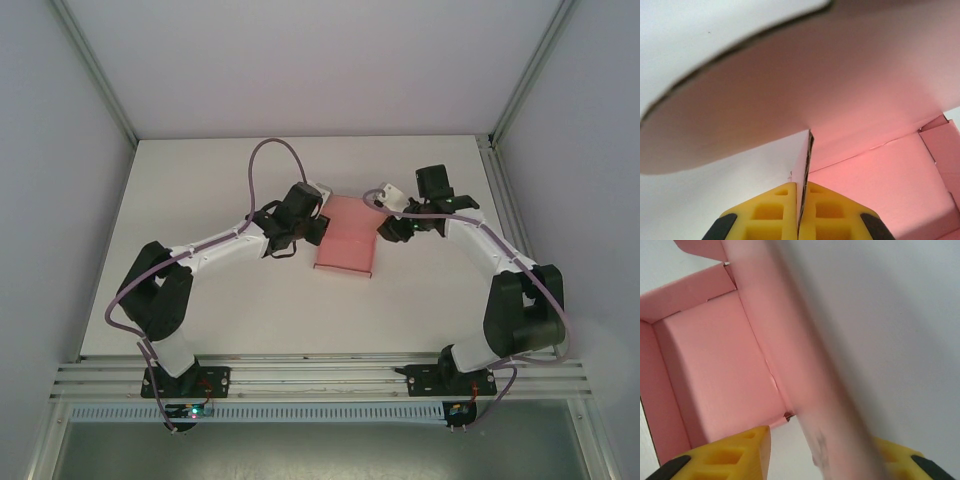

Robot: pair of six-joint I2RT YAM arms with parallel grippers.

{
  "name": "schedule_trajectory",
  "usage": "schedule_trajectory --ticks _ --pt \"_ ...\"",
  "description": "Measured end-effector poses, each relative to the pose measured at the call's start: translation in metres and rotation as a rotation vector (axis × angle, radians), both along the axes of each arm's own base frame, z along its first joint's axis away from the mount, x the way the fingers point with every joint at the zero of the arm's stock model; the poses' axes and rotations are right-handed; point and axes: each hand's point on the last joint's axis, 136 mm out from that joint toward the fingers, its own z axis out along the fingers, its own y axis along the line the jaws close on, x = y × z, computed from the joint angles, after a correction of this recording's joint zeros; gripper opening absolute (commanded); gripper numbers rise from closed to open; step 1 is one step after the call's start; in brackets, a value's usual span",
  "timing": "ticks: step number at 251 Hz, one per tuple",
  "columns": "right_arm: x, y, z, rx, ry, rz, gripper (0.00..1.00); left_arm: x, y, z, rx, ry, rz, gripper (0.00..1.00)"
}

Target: Assemble paper box

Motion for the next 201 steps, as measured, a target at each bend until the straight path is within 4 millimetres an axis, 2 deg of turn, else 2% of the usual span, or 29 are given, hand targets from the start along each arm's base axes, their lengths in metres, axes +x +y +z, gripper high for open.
schedule_trajectory --ticks 21,48,65,83,115,155,201 --pt "-0.004 -0.002 -0.002 -0.007 0.011 0.016 0.4 0.0 0.0 0.0 0.002 -0.002 -0.004 0.0" --pt "-0.006 -0.001 -0.011 -0.009 0.045 0.032 0.39 -0.001 -0.001 0.0 0.003 -0.002 -0.013 0.0" --pt "-0.005 0.0 -0.019 -0.013 0.07 0.044 0.3 -0.001 -0.001 0.0 0.004 -0.002 -0.02 0.0" --pt "-0.003 -0.001 -0.028 -0.016 0.097 0.045 0.15 -0.002 -0.001 -0.001 0.012 0.001 -0.024 0.0" --pt "-0.002 -0.001 -0.03 -0.007 0.115 0.037 0.0 -0.003 0.001 -0.003 0.021 0.004 -0.024 0.0" --pt "0.008 -0.003 -0.029 0.016 0.138 -0.077 0.0 -0.002 0.001 -0.002 0.02 0.0 -0.019 0.0" --pt "0.026 -0.005 -0.029 0.123 0.18 -0.357 0.0 -0.002 -0.006 0.002 -0.006 -0.009 -0.023 0.0"
